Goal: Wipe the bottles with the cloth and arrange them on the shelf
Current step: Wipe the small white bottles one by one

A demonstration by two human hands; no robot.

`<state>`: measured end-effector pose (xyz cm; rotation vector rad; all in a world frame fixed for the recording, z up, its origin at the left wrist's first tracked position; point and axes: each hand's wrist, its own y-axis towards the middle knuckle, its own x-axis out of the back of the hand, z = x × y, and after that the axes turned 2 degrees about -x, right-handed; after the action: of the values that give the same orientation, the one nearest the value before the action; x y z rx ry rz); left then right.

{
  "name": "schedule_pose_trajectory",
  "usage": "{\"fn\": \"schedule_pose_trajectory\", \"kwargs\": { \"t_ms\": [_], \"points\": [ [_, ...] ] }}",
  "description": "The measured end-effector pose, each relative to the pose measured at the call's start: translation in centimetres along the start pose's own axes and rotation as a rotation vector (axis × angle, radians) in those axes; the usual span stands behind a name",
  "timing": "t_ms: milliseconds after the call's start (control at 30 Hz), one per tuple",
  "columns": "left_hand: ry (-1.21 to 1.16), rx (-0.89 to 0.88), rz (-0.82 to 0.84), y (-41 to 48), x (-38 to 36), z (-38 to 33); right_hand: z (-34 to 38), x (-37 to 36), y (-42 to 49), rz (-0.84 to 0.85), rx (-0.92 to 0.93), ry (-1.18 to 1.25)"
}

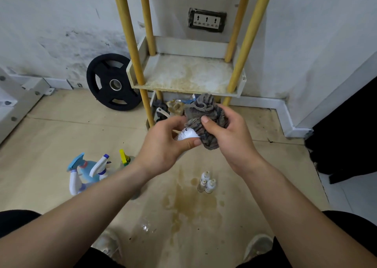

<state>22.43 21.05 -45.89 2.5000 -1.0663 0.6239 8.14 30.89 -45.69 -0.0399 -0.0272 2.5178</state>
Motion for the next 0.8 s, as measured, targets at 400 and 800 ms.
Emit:
{"fn": "schedule_pose_trajectory", "kwargs": {
  "t_ms": [400, 800],
  "points": [
    [-0.302, 0.078, 0.222, -0.4, 1.2, 0.0, 0.2, 1.6, 0.1, 0.147, 0.135, -0.180],
    [-0.357, 0.097, 0.156, -0.7, 0.8, -0.8, 0.3, 1.4, 0.0, -0.028, 0.038, -0.157]
  ]
}}
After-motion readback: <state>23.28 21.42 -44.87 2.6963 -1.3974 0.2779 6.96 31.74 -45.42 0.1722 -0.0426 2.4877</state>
